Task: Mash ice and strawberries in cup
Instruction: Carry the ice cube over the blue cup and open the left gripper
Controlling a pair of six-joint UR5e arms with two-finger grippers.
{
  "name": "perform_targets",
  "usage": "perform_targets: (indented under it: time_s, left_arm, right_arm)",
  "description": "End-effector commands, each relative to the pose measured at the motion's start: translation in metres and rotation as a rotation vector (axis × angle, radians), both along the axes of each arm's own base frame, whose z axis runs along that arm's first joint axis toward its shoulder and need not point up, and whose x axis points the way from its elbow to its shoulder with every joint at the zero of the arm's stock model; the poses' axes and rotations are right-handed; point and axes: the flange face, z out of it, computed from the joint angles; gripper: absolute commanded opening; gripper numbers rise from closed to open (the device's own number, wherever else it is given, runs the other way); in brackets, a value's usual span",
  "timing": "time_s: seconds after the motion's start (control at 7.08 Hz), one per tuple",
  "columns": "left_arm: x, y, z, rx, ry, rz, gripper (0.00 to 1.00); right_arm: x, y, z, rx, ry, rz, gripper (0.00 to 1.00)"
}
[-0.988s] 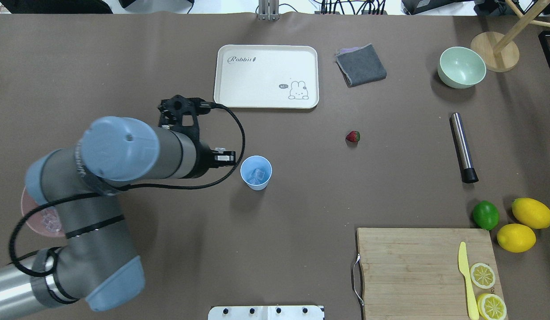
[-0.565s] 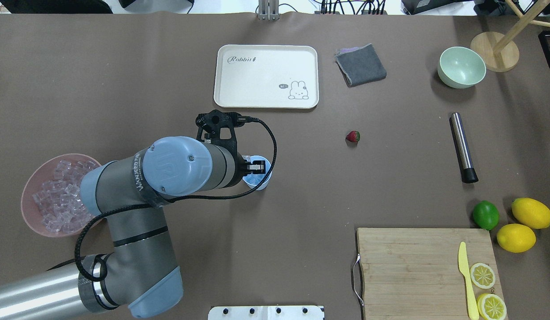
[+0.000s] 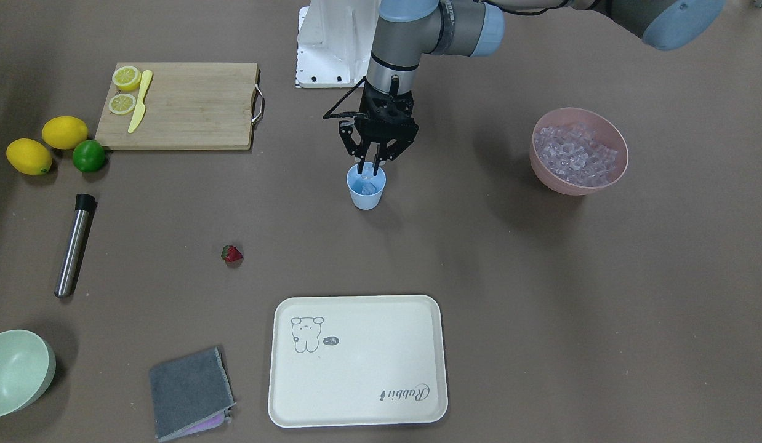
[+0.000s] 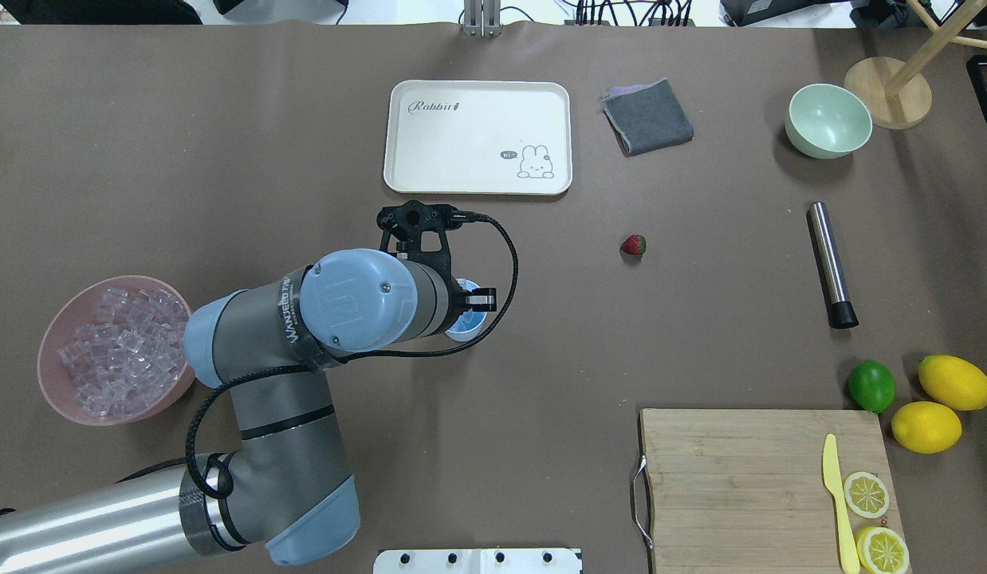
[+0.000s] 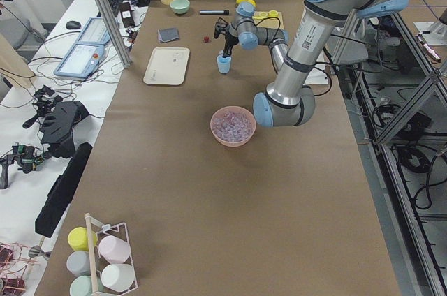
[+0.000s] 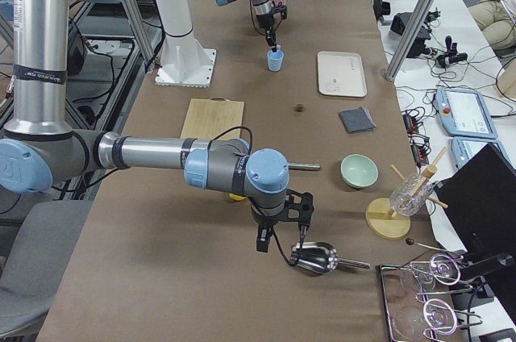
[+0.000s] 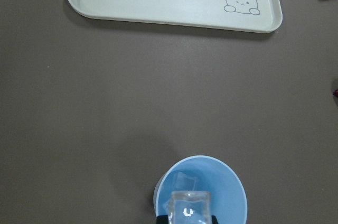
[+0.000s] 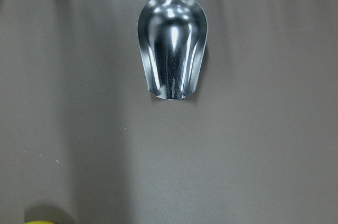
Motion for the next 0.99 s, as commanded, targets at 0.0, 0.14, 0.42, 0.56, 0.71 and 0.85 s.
perform_targets:
  time_s: [0.0, 0.14, 0.42, 0.56, 0.71, 0.85]
  left_arm:
    - [0.005, 0.0, 0.0, 0.0, -0.006, -0.006, 0.49]
    - [0.008, 0.0, 0.002, 0.018, -0.019, -0.041, 0.97]
    - [0.006, 0.007, -0.004, 0.034, -0.009, -0.047, 0.98]
    - [-0.013, 0.011, -0.015, 0.051, 0.018, -0.044, 0.98]
    - [-0.043, 0.011, -0.001, 0.076, 0.011, -0.045, 0.98]
    - [-0.074, 0.003, 0.012, 0.123, -0.012, -0.024, 0.98]
  right_arm:
    - [-0.001, 0.0, 0.0, 0.001, -0.011, 0.0, 1.0]
    - [-0.001, 0.0, -0.002, 0.007, -0.011, -0.001, 1.0]
    - [0.0, -0.008, -0.017, 0.039, -0.014, 0.001, 1.0]
    - [0.0, -0.015, -0.046, 0.096, -0.008, 0.0, 1.0]
    - [-0.007, -0.038, -0.079, 0.14, -0.042, 0.007, 1.0]
    - [-0.04, -0.064, -0.111, 0.146, -0.117, -0.007, 1.0]
